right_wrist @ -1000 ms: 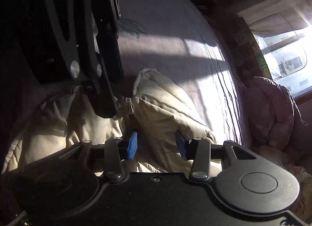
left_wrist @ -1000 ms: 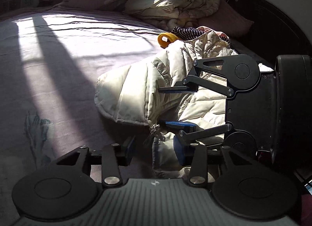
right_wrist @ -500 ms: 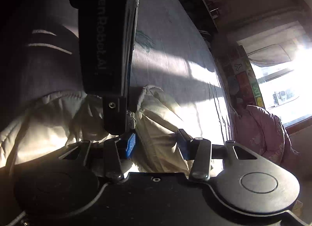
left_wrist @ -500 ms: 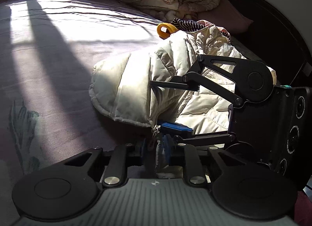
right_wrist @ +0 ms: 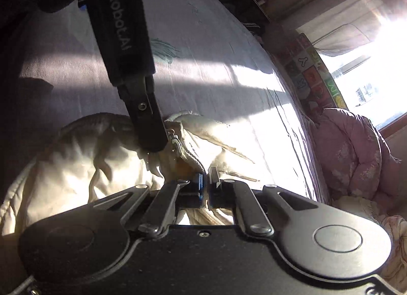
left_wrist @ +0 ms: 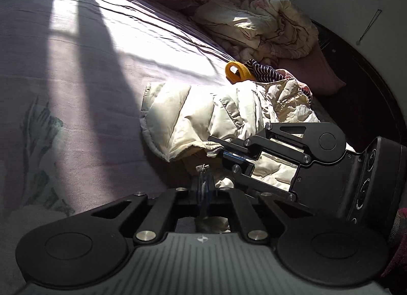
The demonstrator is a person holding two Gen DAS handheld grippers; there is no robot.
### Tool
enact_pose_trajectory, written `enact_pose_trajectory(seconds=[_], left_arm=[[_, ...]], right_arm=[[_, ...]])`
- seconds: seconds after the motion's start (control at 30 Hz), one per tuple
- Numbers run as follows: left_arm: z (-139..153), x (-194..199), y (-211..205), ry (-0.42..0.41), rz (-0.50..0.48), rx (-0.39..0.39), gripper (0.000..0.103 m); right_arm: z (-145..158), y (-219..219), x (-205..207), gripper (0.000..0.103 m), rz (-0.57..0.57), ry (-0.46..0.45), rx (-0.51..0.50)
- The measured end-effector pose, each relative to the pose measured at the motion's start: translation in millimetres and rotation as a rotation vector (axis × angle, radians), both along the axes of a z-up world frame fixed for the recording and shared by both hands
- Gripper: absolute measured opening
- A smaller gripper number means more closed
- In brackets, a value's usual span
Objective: Fold clothes
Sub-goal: 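Open both tools and release the jacket onto the sheet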
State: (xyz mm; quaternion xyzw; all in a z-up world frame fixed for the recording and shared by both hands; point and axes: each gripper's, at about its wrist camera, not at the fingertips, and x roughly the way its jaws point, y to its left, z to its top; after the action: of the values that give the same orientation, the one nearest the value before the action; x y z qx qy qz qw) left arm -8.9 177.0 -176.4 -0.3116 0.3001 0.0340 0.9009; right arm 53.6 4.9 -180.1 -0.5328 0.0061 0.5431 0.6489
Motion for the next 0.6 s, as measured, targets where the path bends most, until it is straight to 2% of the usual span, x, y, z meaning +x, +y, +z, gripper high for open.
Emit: enact_pose_trajectory(seconds=[0.07,0.17,0.2,0.23,0.27,0.3,0.33,0.37,0.4,0.43,0.47,0.6], left_arm=[[-5.7,-2.1,4.1,0.008,0.029,-0.034,0.002],[-8.6,-14.1,12.9,0.010,0.071,-0.044,0.002],[-10.1,-18.6,18.1,0.015,0.098,-0.050,0.002],[-11.4,-21.5,22.4,0.017,0.113,-0.062,0.002],[-11.3,-24.9,27.0,0.016,0.135,-0.065,0.003],[-7.9,-26.3,27.9,0.015,0.148,-0.041,0.004],[-4.3,-27.5,28.7,0.015,0.160,-0.015,0.009],[1.3,-26.1,27.9,0.019,0.145,0.025,0.016],[8.6,-26.2,25.9,0.021,0.139,0.082,0.042],[13.7,-28.1,24.7,0.012,0.141,0.114,0.058],[21.1,-31.5,24.5,-0.015,0.144,0.133,0.058],[32.3,-29.7,21.6,-0.037,0.114,0.144,0.058]], right_arm=[[-2.0,-0.8,-1.8,0.003,0.008,-0.004,-0.032],[11.6,-1.8,20.0,0.003,-0.115,0.019,0.020],[15.1,-5.4,23.2,0.004,-0.124,0.010,0.042],[18.6,-9.0,26.4,0.010,-0.133,0.002,0.064],[21.5,-11.8,26.8,0.020,-0.136,0.004,0.078],[23.7,-13.6,23.2,0.052,-0.129,0.022,0.080],[26.1,-17.3,19.3,0.078,-0.121,0.036,0.093],[28.8,-23.6,15.0,0.084,-0.111,0.047,0.119],[30.5,-29.7,12.0,0.085,-0.109,0.053,0.134],[31.0,-35.8,10.8,0.085,-0.118,0.054,0.134],[30.9,-42.3,11.4,0.085,-0.132,0.055,0.133],[29.9,-70.0,33.6,0.085,-0.241,0.072,0.125]])
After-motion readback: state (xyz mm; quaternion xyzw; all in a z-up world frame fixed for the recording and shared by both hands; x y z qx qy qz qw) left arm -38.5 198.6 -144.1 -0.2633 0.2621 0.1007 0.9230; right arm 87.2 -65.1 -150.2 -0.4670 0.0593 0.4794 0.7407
